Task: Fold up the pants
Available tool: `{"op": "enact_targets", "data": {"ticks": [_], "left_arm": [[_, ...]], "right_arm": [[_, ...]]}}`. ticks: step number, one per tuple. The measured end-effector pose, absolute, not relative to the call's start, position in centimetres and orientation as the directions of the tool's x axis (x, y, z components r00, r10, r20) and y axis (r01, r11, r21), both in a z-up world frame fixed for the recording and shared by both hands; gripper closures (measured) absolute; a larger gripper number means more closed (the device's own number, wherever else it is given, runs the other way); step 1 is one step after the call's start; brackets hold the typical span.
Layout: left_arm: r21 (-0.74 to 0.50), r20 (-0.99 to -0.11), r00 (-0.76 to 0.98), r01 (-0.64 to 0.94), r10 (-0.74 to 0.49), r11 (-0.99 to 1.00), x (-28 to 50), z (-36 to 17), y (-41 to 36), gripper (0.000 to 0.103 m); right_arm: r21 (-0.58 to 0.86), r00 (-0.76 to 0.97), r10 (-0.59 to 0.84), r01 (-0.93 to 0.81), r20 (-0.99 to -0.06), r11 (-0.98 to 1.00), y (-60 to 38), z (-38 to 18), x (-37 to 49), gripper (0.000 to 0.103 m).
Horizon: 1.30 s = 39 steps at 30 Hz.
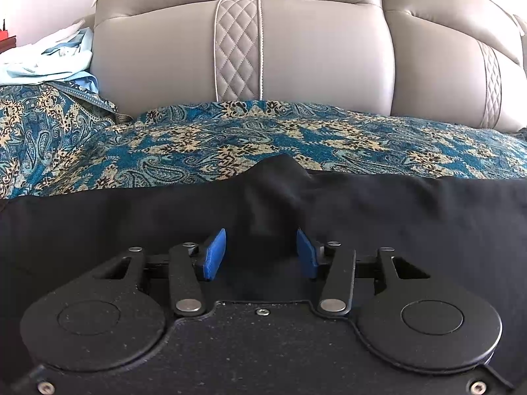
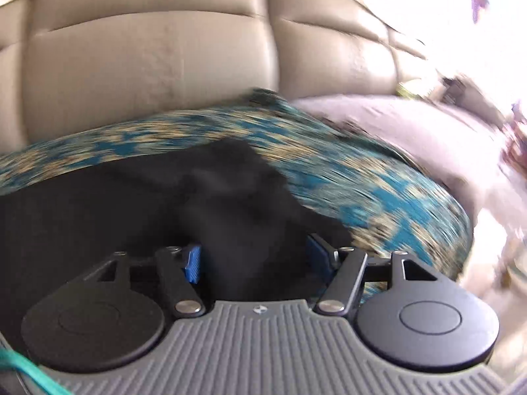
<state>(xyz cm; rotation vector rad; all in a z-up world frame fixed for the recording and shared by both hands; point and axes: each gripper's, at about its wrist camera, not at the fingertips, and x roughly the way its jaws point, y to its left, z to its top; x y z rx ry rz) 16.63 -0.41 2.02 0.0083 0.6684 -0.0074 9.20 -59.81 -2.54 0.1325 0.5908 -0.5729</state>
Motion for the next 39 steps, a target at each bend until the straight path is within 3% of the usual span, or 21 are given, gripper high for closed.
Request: {"op": "enact_targets", "data": {"ticks": [3, 10, 12, 14, 17, 20, 24, 27, 30, 32, 39], "left_arm": [[0.006, -0.615, 0.789, 0.009, -0.004, 1.0, 16.5, 1.9, -0.4, 0.056], [0.008, -0.61, 0.792, 0.011, -0.004, 1.0, 16.5, 1.9, -0.5, 0.056], [0.009, -0.608, 0.794, 0.013, -0.005, 1.0, 16.5, 1.8, -0.5, 0.056], [0.011, -0.606, 0.796, 0.014, -0.004, 1.0, 16.4, 1.8, -0.5, 0.056], [0.011, -0.605, 0.796, 0.014, -0.004, 1.0, 16.4, 1.8, -0.5, 0.056], [0.01, -0.605, 0.796, 0.014, -0.005, 1.0, 16.4, 1.8, -0.5, 0.055], [0.008, -0.606, 0.795, 0.015, -0.007, 1.0, 16.4, 1.8, -0.4, 0.055], [0.004, -0.607, 0.795, 0.01, -0.005, 1.0, 16.5, 1.8, -0.5, 0.055], [-0.042, -0.617, 0.786, 0.008, -0.032, 0.999, 16.7, 2.3, -0.6, 0.057], [-0.102, -0.607, 0.788, 0.048, -0.101, 0.994, 16.8, 3.0, -1.0, 0.059], [-0.045, -0.542, 0.75, 0.424, -0.379, 0.904, 16.3, 4.7, -10.7, 0.059]], "right_arm": [[0.086, 0.697, -0.434, 0.576, -0.571, 0.813, -62.2, -2.9, 8.0, 0.027], [0.181, 0.721, -0.413, 0.59, -0.557, 0.787, -63.1, -2.5, 7.0, 0.027], [0.192, 0.723, -0.406, 0.589, -0.558, 0.785, -63.0, -2.3, 6.9, 0.049], [0.149, 0.698, -0.426, 0.602, -0.576, 0.785, -62.4, -2.1, 7.2, 0.084], [0.117, 0.683, -0.436, 0.603, -0.586, 0.789, -61.8, -2.0, 7.7, 0.098], [0.182, 0.72, -0.419, 0.595, -0.554, 0.783, -62.3, -0.9, 8.3, 0.098], [0.469, 0.874, -0.313, 0.468, -0.371, 0.749, -64.6, 1.5, 6.7, 0.098], [0.518, 0.818, -0.358, 0.566, -0.45, 0.642, -66.9, 0.2, 6.5, 0.098], [0.449, 0.745, -0.356, 0.639, -0.565, 0.624, -67.9, -1.6, 7.0, 0.098], [0.404, 0.72, -0.366, 0.655, -0.589, 0.639, -67.8, -1.8, 7.0, 0.098], [0.401, 0.709, -0.347, 0.658, -0.614, 0.637, -68.3, -2.4, 6.2, 0.097]]}}
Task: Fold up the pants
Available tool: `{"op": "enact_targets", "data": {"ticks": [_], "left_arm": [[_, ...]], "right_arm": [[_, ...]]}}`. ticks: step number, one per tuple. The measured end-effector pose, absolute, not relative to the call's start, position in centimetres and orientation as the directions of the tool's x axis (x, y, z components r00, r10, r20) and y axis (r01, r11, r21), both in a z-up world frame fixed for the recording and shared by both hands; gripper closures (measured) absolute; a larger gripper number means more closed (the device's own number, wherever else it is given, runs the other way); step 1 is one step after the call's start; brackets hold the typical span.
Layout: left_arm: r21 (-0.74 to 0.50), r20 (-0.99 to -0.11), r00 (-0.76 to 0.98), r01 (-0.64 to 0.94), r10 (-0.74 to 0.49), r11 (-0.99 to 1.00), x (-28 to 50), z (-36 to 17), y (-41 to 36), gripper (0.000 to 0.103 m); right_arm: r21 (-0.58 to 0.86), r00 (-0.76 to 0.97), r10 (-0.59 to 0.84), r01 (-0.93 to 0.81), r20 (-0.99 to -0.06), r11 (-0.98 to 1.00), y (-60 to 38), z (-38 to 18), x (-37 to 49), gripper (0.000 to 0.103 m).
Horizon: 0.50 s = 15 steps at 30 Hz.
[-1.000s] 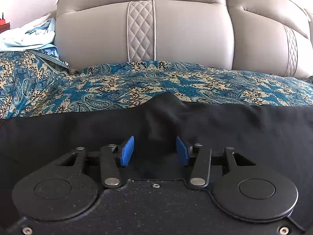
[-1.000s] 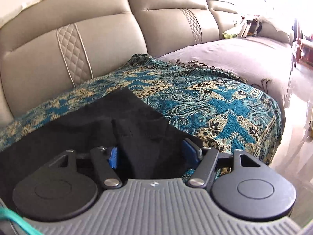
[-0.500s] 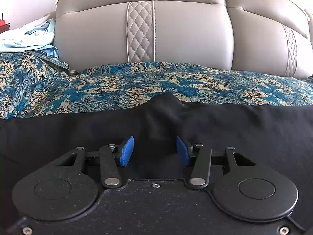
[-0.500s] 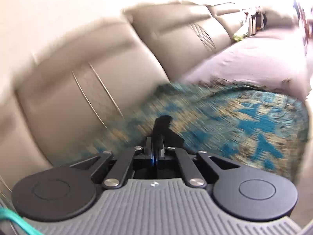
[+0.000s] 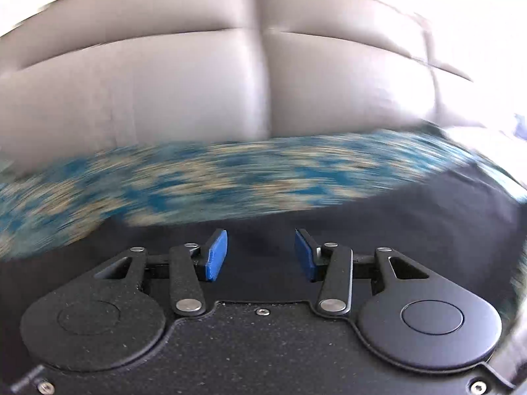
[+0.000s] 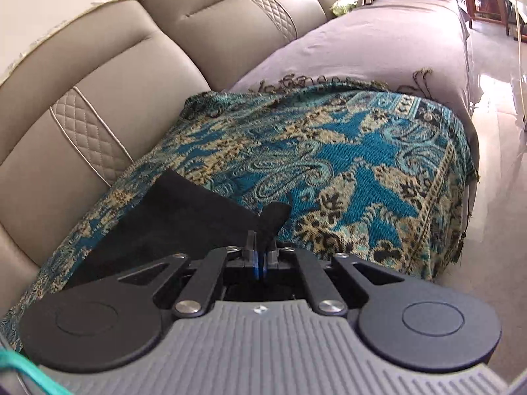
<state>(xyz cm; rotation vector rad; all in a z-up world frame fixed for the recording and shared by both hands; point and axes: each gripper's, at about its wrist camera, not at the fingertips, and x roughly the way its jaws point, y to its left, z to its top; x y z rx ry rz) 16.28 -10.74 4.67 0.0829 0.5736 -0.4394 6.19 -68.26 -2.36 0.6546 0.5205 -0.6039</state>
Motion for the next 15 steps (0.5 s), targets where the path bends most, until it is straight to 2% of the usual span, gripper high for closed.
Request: {"op": "enact_targets", "data": {"ticks": [4, 6, 7, 9, 12, 13, 15], "left_arm": [[-0.001, -0.553, 0.681, 0.575, -0.479, 0.818, 16.2, 3.6, -17.2, 0.059], [0.02, -0.58, 0.673, 0.574, -0.458, 0.819, 17.0, 2.5, -19.7, 0.06], [0.022, -0.602, 0.671, 0.555, -0.433, 0.831, 17.7, 1.8, -20.6, 0.063], [0.028, -0.571, 0.712, 0.513, -0.408, 0.858, 18.3, 1.1, -21.1, 0.062], [0.047, -0.571, 0.73, 0.485, -0.375, 0.873, 18.9, 1.0, -21.7, 0.062], [0.045, -0.572, 0.73, 0.484, -0.375, 0.874, 18.8, 1.0, -21.5, 0.062], [0.051, -0.568, 0.734, 0.484, -0.374, 0.873, 19.0, 0.8, -21.4, 0.062]], "right_arm": [[0.43, 0.728, -0.329, 0.642, -0.601, 0.635, -68.5, -2.7, 6.3, 0.095], [0.448, 0.737, -0.322, 0.636, -0.594, 0.629, -68.8, -2.8, 6.2, 0.087], [0.458, 0.74, -0.318, 0.634, -0.592, 0.623, -69.0, -2.8, 6.0, 0.073], [0.479, 0.742, -0.322, 0.64, -0.588, 0.601, -69.4, -2.8, 5.5, 0.068], [0.502, 0.75, -0.339, 0.643, -0.568, 0.578, -69.9, -2.5, 4.3, 0.058], [0.498, 0.744, -0.353, 0.652, -0.568, 0.572, -70.1, -2.4, 3.9, 0.049], [0.464, 0.712, -0.384, 0.685, -0.588, 0.561, -70.3, -2.3, 3.2, 0.05]]}}
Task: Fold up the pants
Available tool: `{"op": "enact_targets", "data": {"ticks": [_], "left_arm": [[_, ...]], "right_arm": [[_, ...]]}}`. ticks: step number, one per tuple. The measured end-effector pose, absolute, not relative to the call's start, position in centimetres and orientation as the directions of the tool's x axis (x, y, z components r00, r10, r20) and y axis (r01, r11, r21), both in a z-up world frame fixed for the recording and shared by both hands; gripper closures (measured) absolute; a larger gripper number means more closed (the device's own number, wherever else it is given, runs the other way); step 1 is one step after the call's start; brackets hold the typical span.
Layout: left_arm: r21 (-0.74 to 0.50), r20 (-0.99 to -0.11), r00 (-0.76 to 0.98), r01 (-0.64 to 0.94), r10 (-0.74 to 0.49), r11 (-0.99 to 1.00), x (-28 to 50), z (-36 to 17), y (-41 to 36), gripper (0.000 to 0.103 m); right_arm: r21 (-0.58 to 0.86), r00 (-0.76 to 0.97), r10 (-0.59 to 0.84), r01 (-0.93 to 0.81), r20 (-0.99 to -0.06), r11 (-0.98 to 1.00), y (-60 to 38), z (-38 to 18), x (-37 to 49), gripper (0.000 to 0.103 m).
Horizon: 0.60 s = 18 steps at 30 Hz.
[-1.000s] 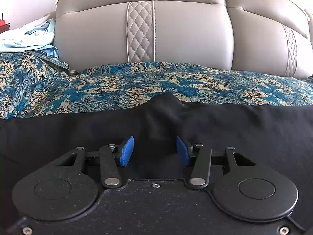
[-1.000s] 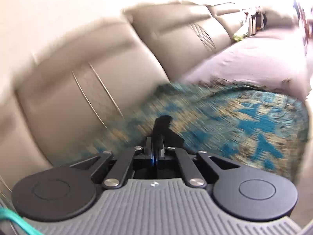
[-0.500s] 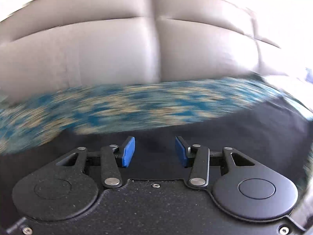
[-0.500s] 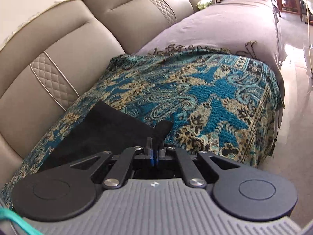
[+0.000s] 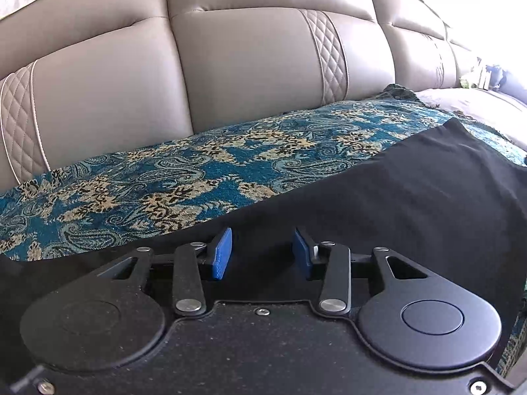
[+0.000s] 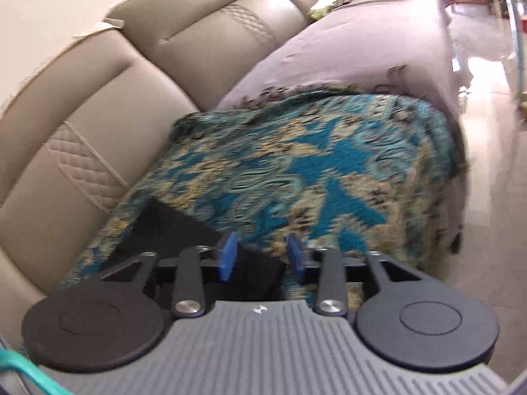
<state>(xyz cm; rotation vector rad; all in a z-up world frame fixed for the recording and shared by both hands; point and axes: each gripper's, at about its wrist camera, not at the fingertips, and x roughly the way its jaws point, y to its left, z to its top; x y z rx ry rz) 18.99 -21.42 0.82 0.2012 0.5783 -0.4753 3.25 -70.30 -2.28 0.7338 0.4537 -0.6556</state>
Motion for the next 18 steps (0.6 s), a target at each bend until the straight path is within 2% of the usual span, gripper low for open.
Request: {"op": "enact_targets", "data": {"ticks": [3, 7, 9, 14, 18], "left_arm": [[0.061, -0.559, 0.747, 0.47, -0.36, 0.881, 19.1, 0.7, -21.1, 0.062], [0.049, -0.559, 0.75, 0.456, -0.354, 0.889, 19.2, 0.8, -21.1, 0.062], [0.055, -0.557, 0.752, 0.456, -0.352, 0.888, 19.1, 0.8, -21.1, 0.062], [0.05, -0.557, 0.752, 0.455, -0.353, 0.889, 19.1, 0.7, -21.1, 0.062], [0.049, -0.557, 0.751, 0.455, -0.353, 0.889, 19.1, 0.7, -21.2, 0.062]], "right_arm": [[0.466, 0.705, -0.354, 0.687, -0.615, 0.558, -70.9, -2.7, 2.6, 0.048], [0.547, 0.76, -0.271, 0.624, -0.591, 0.558, -71.5, -3.1, 2.2, 0.047], [0.583, 0.786, -0.211, 0.583, -0.58, 0.566, -71.4, -3.4, 2.5, 0.049], [0.57, 0.801, -0.171, 0.54, -0.574, 0.619, -70.5, -3.3, 3.9, 0.052], [0.718, 0.861, -0.003, 0.426, -0.508, 0.55, -71.1, -4.2, 4.2, 0.051]]}}
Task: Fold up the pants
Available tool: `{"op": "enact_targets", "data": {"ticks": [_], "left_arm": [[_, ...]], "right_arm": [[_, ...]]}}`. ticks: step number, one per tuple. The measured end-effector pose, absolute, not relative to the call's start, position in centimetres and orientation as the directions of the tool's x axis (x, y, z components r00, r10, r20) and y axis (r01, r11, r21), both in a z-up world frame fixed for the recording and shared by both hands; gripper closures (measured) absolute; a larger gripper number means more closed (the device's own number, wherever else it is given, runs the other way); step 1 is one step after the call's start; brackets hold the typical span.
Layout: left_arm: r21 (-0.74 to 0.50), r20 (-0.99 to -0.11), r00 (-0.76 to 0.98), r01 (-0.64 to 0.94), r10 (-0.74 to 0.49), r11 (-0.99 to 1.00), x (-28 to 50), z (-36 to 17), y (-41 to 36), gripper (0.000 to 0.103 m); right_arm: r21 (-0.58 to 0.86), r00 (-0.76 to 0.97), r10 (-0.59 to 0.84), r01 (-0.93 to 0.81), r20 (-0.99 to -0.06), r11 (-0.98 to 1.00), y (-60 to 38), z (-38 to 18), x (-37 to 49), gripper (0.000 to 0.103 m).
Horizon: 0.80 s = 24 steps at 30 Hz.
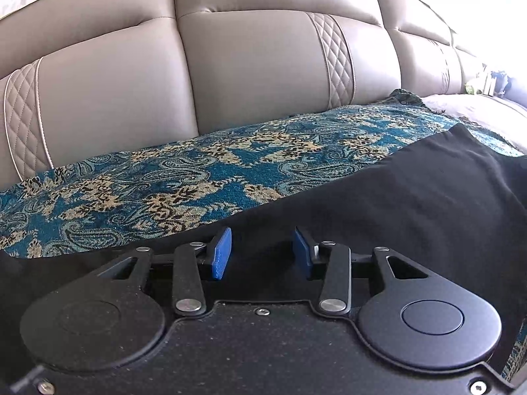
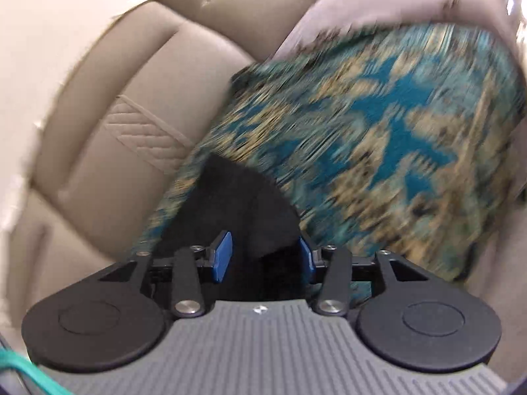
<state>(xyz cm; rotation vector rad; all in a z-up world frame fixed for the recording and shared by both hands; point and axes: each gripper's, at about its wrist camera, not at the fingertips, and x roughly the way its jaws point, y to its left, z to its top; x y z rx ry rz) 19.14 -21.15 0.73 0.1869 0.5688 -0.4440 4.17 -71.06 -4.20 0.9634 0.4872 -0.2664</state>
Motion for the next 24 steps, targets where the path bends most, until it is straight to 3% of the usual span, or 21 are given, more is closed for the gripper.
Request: {"op": "enact_targets", "data": {"ticks": [1, 6, 10, 14, 16, 24], "left_arm": [[0.049, -0.557, 0.751, 0.455, -0.354, 0.889, 19.1, 0.7, -21.2, 0.062], [0.051, -0.553, 0.754, 0.456, -0.355, 0.889, 19.1, 0.7, -21.1, 0.062], [0.038, -0.565, 0.746, 0.449, -0.351, 0.893, 19.2, 0.8, -21.1, 0.062], [-0.001, -0.596, 0.729, 0.418, -0.337, 0.908, 19.0, 1.6, -19.8, 0.063], [-0.02, -0.6, 0.733, 0.387, -0.321, 0.922, 18.6, 1.8, -18.1, 0.063], [-0.001, -0.595, 0.791, 0.178, -0.143, 0.984, 19.2, 1.8, -8.2, 0.064]], "right_arm": [[0.721, 0.86, -0.005, 0.43, -0.51, 0.543, -71.1, -4.3, 4.2, 0.045], [0.625, 0.827, -0.111, 0.498, -0.552, 0.602, -70.0, -3.9, 5.3, 0.048], [0.451, 0.779, -0.229, 0.545, -0.584, 0.706, -67.5, -3.2, 7.4, 0.048], [0.332, 0.73, -0.323, 0.597, -0.602, 0.73, -65.9, -2.6, 9.1, 0.075], [0.337, 0.725, -0.327, 0.606, -0.606, 0.72, -65.8, -2.4, 9.2, 0.082], [0.384, 0.773, -0.249, 0.533, -0.583, 0.754, -62.8, -1.0, 10.3, 0.089]]}}
